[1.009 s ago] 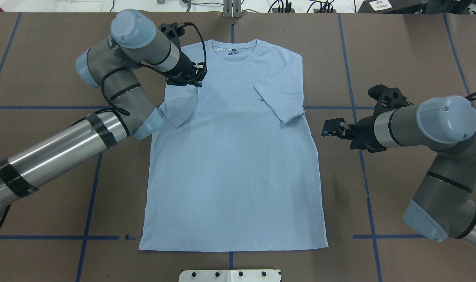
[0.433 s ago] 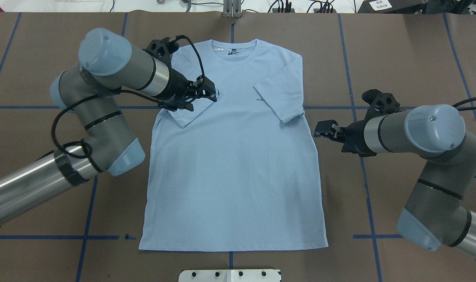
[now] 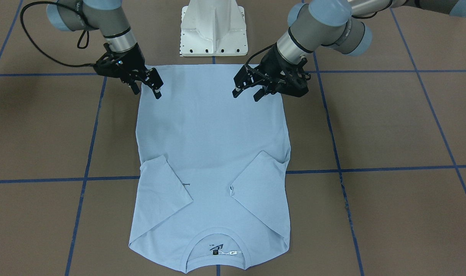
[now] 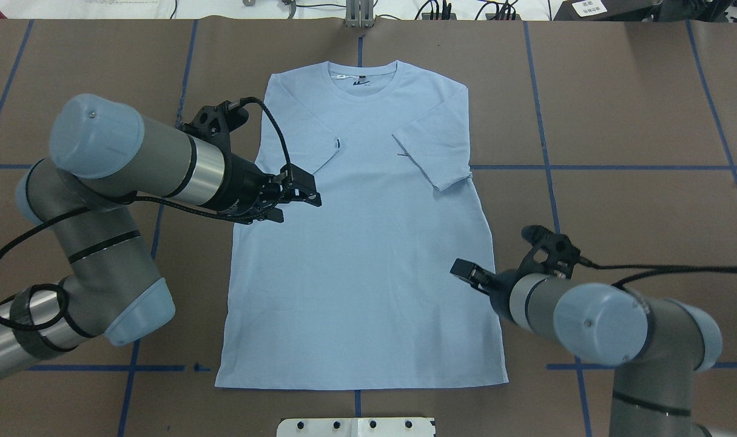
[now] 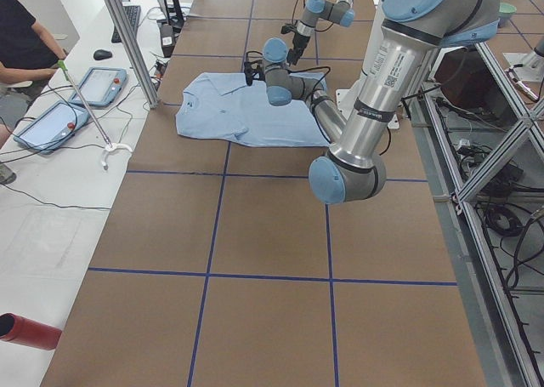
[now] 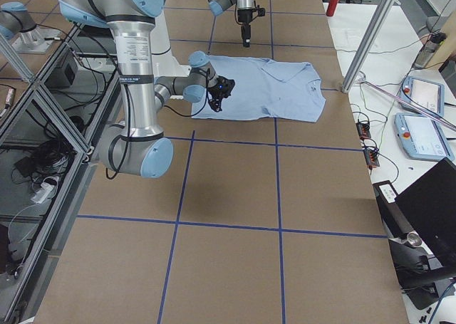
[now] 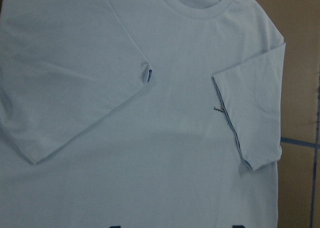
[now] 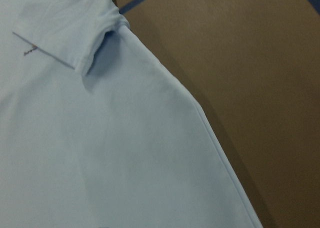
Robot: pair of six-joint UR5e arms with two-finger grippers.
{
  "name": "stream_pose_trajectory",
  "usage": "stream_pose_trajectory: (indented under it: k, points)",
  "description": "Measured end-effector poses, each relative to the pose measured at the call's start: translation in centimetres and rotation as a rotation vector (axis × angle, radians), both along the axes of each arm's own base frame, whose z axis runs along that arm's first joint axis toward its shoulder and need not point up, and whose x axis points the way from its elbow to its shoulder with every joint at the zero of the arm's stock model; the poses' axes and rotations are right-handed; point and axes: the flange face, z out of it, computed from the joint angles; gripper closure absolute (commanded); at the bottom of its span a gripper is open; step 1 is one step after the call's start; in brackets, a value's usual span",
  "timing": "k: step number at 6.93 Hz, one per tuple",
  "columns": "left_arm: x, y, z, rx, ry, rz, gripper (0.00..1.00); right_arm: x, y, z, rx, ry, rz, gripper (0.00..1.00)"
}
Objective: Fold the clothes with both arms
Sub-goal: 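Fold the other sleeve inward with the left gripper while the right gripper lowers, then move the left gripper to the hem corner nearest the robot and grasp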
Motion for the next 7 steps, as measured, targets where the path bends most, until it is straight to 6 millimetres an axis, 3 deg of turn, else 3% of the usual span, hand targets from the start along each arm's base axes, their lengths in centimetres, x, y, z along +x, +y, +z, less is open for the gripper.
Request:
stream_pose_trajectory:
  k: [2, 3, 5, 6, 7]
  points:
    - [-1.7, 1.4, 1.5, -0.010, -0.012, -0.008, 0.20, -2.3, 8.5, -1.2, -0.028, 0.050, 0.046, 0.27]
    - [-2.2, 1.7, 2.1, -0.013, -0.019, -0.012, 0.20, -2.9, 11.0, -0.3, -0.042, 0.087, 0.048, 0.30]
    - [-2.5, 1.8, 2.6, -0.015, -0.026, -0.022, 0.20, -2.6, 13.0, 2.5, -0.082, 0.149, 0.068, 0.36]
    - [-2.5, 1.8, 2.8, -0.016, -0.029, -0.026, 0.20, -2.6, 13.3, 3.2, -0.094, 0.162, 0.069, 0.60]
    - [-2.5, 1.8, 2.9, -0.017, -0.030, -0.027, 0.20, -2.6, 13.5, 3.5, -0.102, 0.168, 0.066, 0.98]
